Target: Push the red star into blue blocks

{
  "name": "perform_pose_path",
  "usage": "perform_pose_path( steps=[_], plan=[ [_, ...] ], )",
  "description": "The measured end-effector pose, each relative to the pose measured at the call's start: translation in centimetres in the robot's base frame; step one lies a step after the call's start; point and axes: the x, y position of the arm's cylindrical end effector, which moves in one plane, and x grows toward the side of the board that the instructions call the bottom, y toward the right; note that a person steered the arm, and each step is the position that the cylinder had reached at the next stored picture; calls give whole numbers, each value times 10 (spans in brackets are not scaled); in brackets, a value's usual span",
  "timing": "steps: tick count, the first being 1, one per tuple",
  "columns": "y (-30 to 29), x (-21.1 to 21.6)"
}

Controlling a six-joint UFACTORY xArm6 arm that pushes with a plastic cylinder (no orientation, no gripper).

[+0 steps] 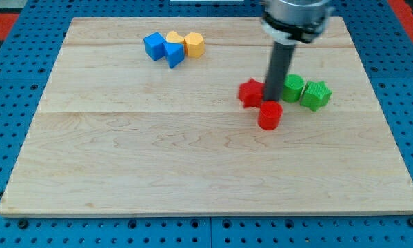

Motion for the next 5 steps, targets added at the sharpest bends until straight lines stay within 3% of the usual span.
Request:
perform_pose_path(
  steps=[1,2,3,4,5],
  plan=[
    [9,-18],
    [23,5],
    [-24,12],
    [-71,-29],
    [-83,-77]
  ],
)
